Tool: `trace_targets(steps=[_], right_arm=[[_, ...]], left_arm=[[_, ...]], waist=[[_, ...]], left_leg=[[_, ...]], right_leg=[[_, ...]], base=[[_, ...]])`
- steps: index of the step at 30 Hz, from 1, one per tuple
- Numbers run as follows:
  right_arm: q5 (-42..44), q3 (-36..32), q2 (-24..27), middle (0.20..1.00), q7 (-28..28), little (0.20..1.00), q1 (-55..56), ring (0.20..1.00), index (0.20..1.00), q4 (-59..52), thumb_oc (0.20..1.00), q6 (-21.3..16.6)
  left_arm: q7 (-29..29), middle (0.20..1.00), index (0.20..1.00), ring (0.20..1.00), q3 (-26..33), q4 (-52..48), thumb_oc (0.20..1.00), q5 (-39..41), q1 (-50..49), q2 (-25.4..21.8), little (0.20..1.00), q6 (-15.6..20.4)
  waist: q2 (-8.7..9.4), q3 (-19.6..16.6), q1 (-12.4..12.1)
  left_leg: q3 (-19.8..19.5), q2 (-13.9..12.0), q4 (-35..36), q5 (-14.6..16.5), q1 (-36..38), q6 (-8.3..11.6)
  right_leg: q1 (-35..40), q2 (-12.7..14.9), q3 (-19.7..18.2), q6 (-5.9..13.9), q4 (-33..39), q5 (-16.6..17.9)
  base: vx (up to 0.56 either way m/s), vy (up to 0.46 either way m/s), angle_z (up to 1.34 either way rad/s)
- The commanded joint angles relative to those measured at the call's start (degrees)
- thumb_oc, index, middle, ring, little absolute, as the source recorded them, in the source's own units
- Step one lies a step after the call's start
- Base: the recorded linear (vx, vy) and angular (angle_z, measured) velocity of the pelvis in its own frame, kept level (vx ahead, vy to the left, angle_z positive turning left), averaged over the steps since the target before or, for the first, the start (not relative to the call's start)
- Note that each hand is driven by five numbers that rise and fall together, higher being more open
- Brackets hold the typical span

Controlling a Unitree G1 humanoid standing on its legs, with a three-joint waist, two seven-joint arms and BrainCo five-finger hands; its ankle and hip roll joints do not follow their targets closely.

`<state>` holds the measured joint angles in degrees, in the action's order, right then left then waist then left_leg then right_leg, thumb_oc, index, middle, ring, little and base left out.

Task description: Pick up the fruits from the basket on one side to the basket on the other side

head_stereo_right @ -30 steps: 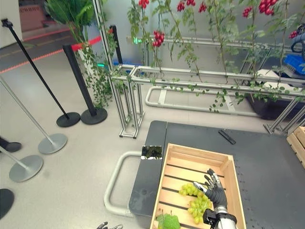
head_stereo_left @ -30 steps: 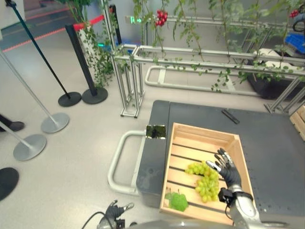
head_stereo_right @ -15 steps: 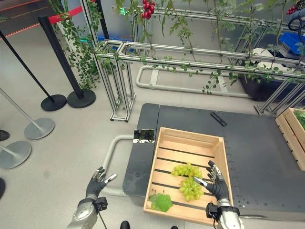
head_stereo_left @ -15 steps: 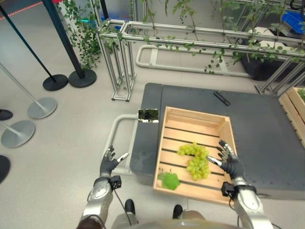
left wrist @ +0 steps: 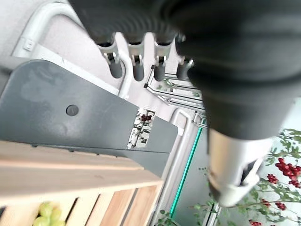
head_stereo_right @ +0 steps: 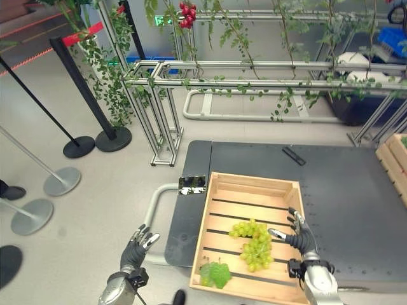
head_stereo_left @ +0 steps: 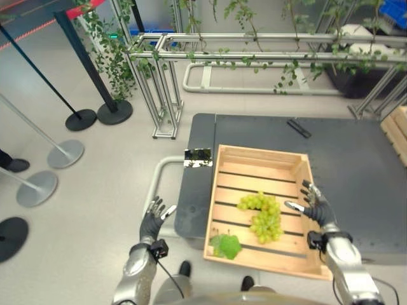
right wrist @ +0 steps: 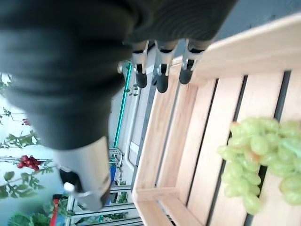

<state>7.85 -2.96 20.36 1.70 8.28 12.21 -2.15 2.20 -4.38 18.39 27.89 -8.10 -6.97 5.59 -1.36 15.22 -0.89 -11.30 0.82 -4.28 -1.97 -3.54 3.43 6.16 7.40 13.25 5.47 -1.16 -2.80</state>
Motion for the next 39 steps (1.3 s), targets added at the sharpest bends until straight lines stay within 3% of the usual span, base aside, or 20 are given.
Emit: trace_targets(steps=[1,12,19,31,39], right_arm=[[-0.30,-0.22,0.48,1.000,0.70,1.000,-4.75,1.000,1.000,0.31,1.000,-1.45],[-3.97,4.80,2.19,1.000,2.98,1.000,-13.74,1.000,1.000,9.20,1.000,0.95],[-4.61,7.34,2.96,1.000,6.27,1.000,-20.79,1.000,1.000,23.59,1.000,2.88],[0.15,4.75,1.90,1.000,9.95,1.000,-23.25,1.000,1.000,47.44,1.000,3.84],[0.91,2.71,1.94,1.000,10.15,1.000,-21.57,1.000,1.000,54.22,1.000,3.78]], left_arm=[[-1.01,1.000,1.000,1.000,0.59,-5.31,1.000,-0.35,2.29,-4.34,1.000,1.04],[-0.20,1.000,1.000,1.000,-0.11,-8.73,1.000,-1.63,2.96,-6.88,1.000,0.75],[1.51,1.000,1.000,1.000,-1.66,-10.94,1.000,-0.80,4.73,-8.11,1.000,0.67],[3.04,1.000,1.000,1.000,-4.25,-12.15,1.000,-0.09,5.96,-8.44,1.000,-0.14],[2.95,1.000,1.000,1.000,-4.63,-12.85,1.000,0.02,6.09,-8.62,1.000,-0.21]], waist=[[4.13,0.32,-0.69],[5.26,2.50,-2.46],[5.71,4.90,-3.72],[4.97,7.10,-3.98],[4.72,7.57,-3.33]], left_leg=[[0.92,-0.30,-2.07,2.90,-5.35,2.11],[1.22,0.55,0.32,2.44,-5.39,0.36],[1.76,0.37,0.38,1.92,-6.09,-0.06],[1.78,0.29,0.28,1.50,-6.75,-0.18],[1.80,0.28,0.35,1.53,-6.66,-0.25]], right_leg=[[1.26,2.22,1.33,0.65,-1.22,-7.22],[-3.52,3.62,1.00,1.28,-4.72,-6.94],[-5.66,3.84,0.38,1.40,-6.01,-6.58],[-6.96,3.78,0.19,1.06,-7.10,-6.62],[-7.41,3.90,0.05,0.99,-7.53,-6.77]], base=[[-0.09,0.087,0.12],[-0.02,0.052,0.07],[0.00,0.007,-0.01],[0.00,0.000,0.00],[0.00,0.000,0.00]])
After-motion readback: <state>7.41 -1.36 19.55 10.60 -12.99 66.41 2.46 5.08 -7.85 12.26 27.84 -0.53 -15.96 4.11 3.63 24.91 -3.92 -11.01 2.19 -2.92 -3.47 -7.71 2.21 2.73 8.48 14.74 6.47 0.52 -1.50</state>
